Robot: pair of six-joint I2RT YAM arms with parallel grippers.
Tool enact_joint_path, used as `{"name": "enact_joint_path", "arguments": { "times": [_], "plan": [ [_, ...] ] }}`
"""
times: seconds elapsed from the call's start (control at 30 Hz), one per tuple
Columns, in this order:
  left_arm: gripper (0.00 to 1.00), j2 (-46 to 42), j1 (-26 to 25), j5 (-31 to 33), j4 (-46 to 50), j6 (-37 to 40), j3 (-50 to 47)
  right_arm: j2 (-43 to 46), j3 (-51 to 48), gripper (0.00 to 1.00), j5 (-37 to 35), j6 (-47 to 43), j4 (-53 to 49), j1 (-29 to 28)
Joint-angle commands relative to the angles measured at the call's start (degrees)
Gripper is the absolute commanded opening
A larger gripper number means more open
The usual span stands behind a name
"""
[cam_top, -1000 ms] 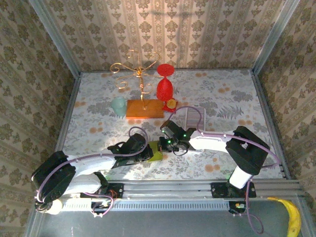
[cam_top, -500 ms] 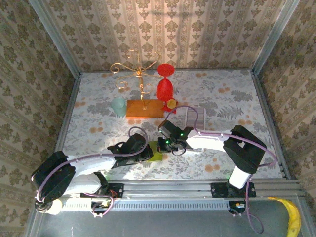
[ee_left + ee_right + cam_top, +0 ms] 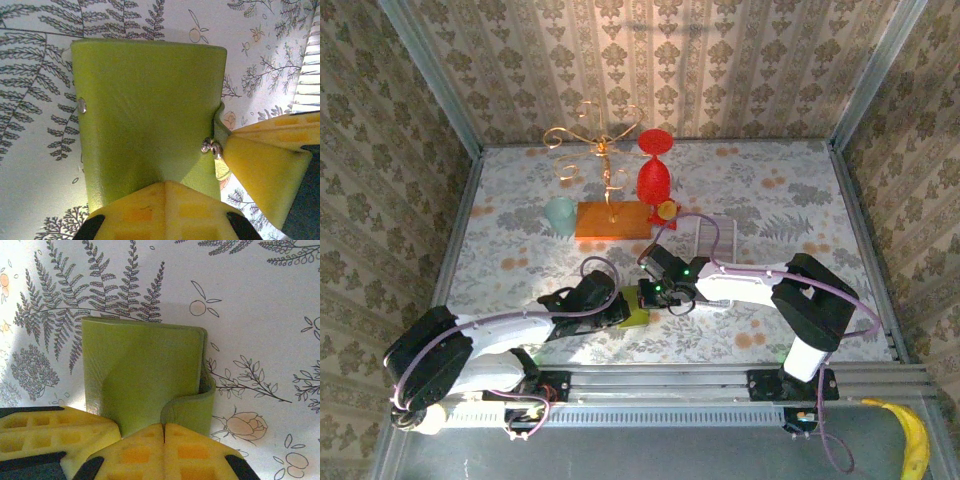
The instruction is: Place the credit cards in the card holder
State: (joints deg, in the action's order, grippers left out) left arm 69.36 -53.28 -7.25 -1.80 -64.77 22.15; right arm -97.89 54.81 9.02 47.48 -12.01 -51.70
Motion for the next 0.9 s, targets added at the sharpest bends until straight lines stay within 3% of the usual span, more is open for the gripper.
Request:
{"name": "enact_joint_path", "arguments": {
  "times": [0.0, 0.37, 0.87],
  "plan": [
    [0.0, -0.3, -0.7, -0.2, 3.6, 0.6, -0.9, -0.1, -0.6, 0.0, -1.0, -1.1, -1.4, -0.4],
    [0.0, -0.1, -0.7, -0.2, 3.2, 0.5, -1.1, -3.5, 0.1, 0.0, 1.1, -1.6, -1.9, -1.3],
    [0.0, -0.5, -0.6, -0.5, 1.0, -0.4, -2.4, -10.7, 1.9, 0.0, -2.8, 0.8, -11.2, -4.1]
  ]
}}
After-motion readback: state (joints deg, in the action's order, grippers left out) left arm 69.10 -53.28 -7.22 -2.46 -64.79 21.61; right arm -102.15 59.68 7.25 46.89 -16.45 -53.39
